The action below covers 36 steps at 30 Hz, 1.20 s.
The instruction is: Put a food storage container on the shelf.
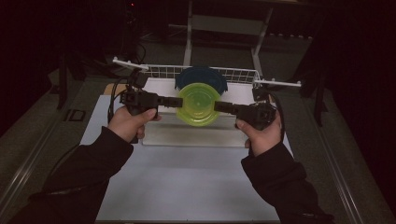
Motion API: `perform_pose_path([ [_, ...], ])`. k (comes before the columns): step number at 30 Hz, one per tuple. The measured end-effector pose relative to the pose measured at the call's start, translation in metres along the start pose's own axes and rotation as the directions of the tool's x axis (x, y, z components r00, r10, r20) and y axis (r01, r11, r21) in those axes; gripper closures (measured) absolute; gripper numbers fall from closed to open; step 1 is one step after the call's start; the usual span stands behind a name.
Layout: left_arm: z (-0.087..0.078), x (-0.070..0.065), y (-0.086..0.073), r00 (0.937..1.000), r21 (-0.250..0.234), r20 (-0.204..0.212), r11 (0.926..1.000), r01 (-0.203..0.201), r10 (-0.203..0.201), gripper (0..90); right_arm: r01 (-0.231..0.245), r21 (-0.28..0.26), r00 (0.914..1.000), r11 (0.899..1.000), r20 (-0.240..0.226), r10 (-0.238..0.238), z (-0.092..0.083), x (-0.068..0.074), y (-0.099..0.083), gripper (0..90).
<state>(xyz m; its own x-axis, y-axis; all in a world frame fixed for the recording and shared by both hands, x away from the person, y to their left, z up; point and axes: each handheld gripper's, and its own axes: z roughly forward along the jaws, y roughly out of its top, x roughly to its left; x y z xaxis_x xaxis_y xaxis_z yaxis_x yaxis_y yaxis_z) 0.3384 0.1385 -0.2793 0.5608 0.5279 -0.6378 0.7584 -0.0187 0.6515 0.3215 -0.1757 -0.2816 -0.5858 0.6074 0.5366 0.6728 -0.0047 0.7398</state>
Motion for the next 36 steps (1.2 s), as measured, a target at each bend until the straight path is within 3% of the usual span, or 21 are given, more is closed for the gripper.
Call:
perform_pose_path([
  [2,0.000,-0.001,0.003,1.0000,-0.002,-0.003,1.0000,-0.003,0.003,80.1,0.005,-0.007,1.0000,1.000,0.002,-0.005,-0.001,0.001,0.005,81.3],
  [4,0.001,-0.004,0.016,0.9998,-0.013,-0.009,0.9997,-0.019,0.018,80.1,0.010,-0.026,0.9999,1.000,0.010,-0.010,-0.003,0.001,0.016,81.3],
  [16,0.015,0.001,0.057,0.9999,-0.039,-0.013,0.9992,0.005,-0.005,80.0,-0.003,-0.060,0.9983,0.998,0.058,0.006,0.000,-0.011,0.055,81.0],
  [30,0.028,0.023,0.073,0.9972,-0.034,-0.021,0.9969,0.070,-0.071,79.5,-0.050,-0.052,0.9939,0.997,0.095,0.055,0.020,-0.031,0.073,80.5],
  [36,0.030,0.025,0.077,0.9973,-0.050,-0.012,0.9961,0.072,-0.073,78.6,-0.089,-0.049,0.9915,0.995,0.090,0.093,0.023,-0.037,0.078,79.3],
])
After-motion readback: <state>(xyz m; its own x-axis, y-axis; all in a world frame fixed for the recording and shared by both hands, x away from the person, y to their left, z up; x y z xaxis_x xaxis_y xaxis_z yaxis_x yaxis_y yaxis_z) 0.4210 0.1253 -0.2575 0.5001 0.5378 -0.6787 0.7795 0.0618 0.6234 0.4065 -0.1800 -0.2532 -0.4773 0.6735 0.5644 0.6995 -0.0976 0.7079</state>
